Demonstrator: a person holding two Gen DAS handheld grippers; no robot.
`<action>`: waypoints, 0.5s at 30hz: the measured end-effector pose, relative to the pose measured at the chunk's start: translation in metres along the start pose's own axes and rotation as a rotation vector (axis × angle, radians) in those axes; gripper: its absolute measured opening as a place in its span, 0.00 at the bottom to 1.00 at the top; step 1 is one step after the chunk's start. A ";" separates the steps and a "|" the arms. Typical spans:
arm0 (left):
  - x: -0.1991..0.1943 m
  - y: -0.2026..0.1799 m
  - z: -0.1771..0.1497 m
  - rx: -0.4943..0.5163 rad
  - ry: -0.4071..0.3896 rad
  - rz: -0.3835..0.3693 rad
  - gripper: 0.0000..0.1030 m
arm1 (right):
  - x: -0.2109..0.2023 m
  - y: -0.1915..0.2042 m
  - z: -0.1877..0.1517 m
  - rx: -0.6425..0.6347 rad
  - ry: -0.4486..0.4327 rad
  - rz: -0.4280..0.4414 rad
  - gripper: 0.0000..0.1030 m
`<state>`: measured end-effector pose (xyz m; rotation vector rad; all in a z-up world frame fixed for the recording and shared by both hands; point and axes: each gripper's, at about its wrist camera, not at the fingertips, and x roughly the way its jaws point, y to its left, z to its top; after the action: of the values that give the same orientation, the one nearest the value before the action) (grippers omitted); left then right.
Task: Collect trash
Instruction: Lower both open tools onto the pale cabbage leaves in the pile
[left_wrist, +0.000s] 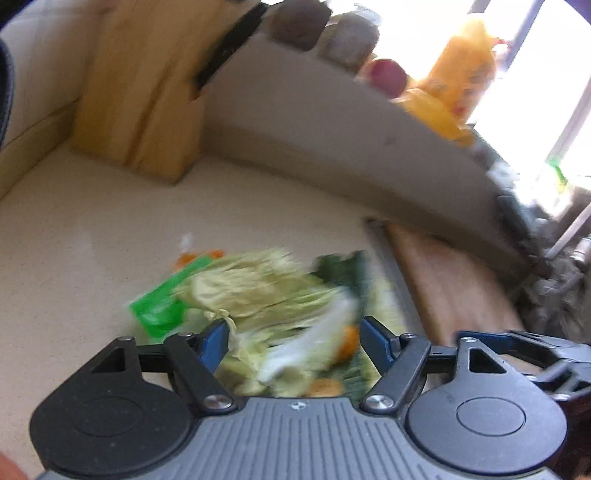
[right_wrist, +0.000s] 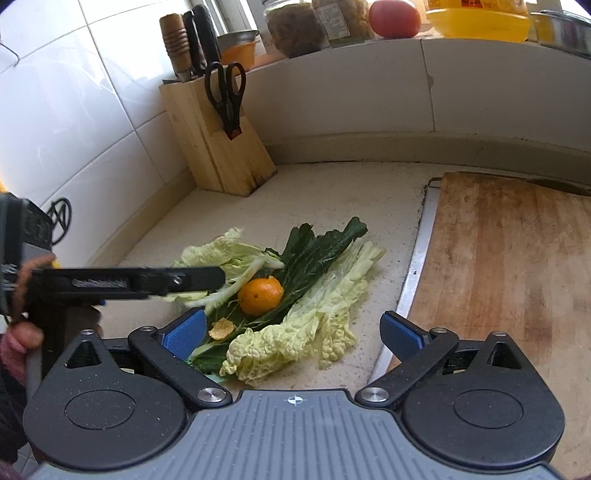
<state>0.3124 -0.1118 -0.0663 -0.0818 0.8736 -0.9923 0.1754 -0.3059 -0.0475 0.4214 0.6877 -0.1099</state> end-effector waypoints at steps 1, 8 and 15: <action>-0.001 0.006 0.000 -0.031 -0.001 -0.001 0.69 | 0.000 0.001 0.000 -0.003 0.002 0.000 0.99; -0.037 0.005 0.008 0.034 -0.053 0.031 0.69 | 0.004 -0.001 0.001 -0.008 0.007 0.005 0.99; -0.046 -0.033 0.001 0.412 0.110 0.108 0.69 | 0.007 -0.003 -0.001 -0.022 0.028 0.007 0.99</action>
<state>0.2793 -0.0962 -0.0238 0.3688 0.7495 -1.0638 0.1798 -0.3081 -0.0540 0.4050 0.7146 -0.0900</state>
